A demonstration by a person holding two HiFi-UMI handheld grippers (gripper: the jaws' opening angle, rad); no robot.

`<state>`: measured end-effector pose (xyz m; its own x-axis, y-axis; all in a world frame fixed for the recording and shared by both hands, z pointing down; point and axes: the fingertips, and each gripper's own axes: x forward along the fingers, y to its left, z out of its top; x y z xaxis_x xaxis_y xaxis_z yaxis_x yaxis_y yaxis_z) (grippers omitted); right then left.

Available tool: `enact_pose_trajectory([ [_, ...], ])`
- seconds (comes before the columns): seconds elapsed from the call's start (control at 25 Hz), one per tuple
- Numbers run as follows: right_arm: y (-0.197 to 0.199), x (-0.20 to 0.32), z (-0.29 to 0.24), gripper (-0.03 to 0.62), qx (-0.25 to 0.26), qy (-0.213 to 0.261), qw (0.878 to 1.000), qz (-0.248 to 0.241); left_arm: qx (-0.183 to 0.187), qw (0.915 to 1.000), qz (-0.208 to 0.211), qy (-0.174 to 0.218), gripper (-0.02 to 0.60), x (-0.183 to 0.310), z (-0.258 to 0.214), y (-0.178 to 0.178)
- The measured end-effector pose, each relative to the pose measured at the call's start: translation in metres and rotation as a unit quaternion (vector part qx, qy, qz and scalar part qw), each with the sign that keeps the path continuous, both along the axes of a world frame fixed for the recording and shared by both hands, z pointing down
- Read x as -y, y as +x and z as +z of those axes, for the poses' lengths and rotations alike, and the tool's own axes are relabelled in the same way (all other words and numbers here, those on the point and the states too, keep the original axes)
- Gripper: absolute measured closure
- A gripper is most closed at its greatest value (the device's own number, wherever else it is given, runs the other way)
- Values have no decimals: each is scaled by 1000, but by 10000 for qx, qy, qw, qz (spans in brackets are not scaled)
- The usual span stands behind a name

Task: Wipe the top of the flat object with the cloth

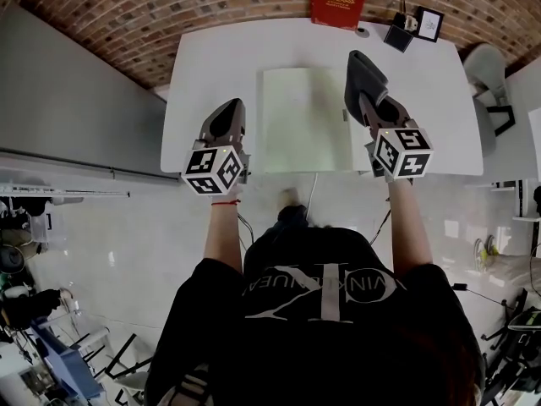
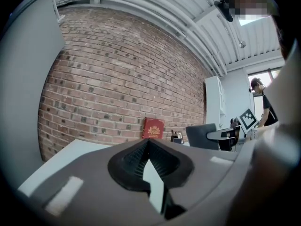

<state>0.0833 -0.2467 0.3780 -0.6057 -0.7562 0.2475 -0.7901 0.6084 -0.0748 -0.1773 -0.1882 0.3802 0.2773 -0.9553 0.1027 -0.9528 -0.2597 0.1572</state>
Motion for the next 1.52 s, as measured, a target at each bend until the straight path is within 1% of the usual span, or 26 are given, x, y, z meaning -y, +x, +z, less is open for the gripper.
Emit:
enact_pose_trajectory([
  [0.32, -1, 1, -19, 545, 4, 360, 9993, -41, 77, 9993, -182, 310, 569, 0, -24, -9],
  [0.52, -4, 1, -30, 545, 67, 490, 9987, -89, 104, 9986, -283, 445, 569, -2, -34, -14],
  [0.68, -5, 0, -35, 545, 87, 597, 9981, -120, 212, 9974, -399, 570, 569, -4, -41, -18],
  [1.12, -3, 0, -27, 545, 64, 555, 9984, -69, 260, 9968, -519, 543, 569, -6, -34, -25],
  [1.52, -8, 0, -26, 545, 51, 602, 9981, -86, 257, 9970, -525, 510, 569, -5, -30, -28],
])
